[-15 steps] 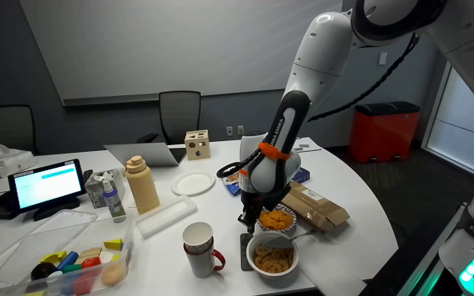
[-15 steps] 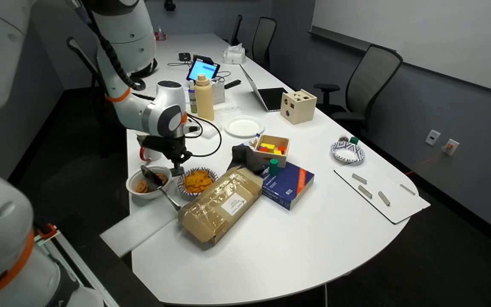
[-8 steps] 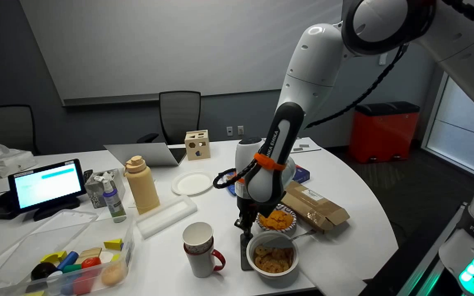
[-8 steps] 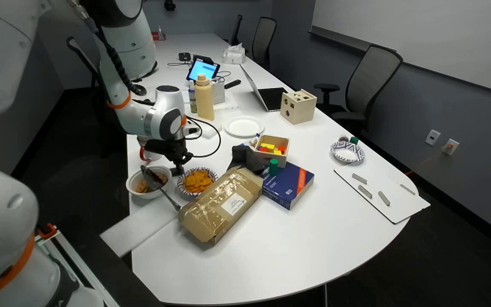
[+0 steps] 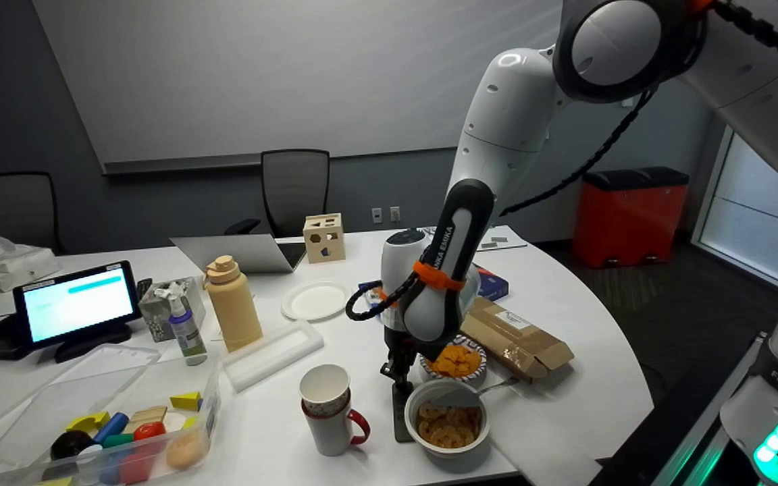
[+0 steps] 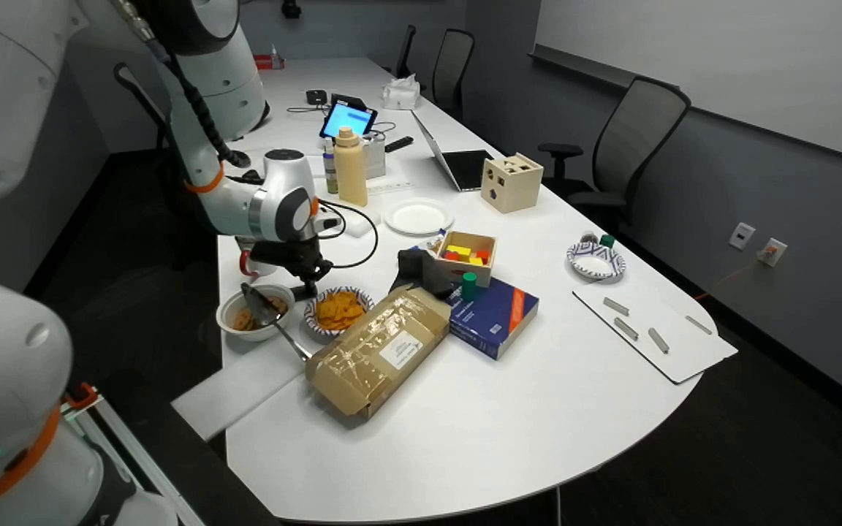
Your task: Press one button on the black remote control.
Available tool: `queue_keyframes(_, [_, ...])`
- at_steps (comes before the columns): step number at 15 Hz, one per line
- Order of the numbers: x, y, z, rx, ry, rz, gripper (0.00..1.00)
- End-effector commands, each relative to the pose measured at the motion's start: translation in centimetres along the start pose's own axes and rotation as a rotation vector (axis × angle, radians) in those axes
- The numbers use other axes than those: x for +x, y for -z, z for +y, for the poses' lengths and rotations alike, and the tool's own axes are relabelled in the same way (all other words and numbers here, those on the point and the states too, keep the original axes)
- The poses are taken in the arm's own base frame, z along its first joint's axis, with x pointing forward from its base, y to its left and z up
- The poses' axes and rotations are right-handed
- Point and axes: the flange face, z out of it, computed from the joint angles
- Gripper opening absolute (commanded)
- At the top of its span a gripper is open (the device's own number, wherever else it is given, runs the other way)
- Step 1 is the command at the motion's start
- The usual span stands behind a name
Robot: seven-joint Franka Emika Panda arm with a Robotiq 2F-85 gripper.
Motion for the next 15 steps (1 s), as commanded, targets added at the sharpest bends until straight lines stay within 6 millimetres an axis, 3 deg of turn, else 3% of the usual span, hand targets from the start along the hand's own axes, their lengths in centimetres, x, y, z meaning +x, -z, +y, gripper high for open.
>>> queue_keyframes(1, [-0.5,-1.3,-0.2,-0.027,0.02,-0.005,0.0])
queue_keyframes(9, [-0.9,-2.2,-0.2,-0.057,0.054,-0.037,0.0])
queue_keyframes(15, [1.7,1.3,0.0,-0.056,-0.015,-0.08,0.0])
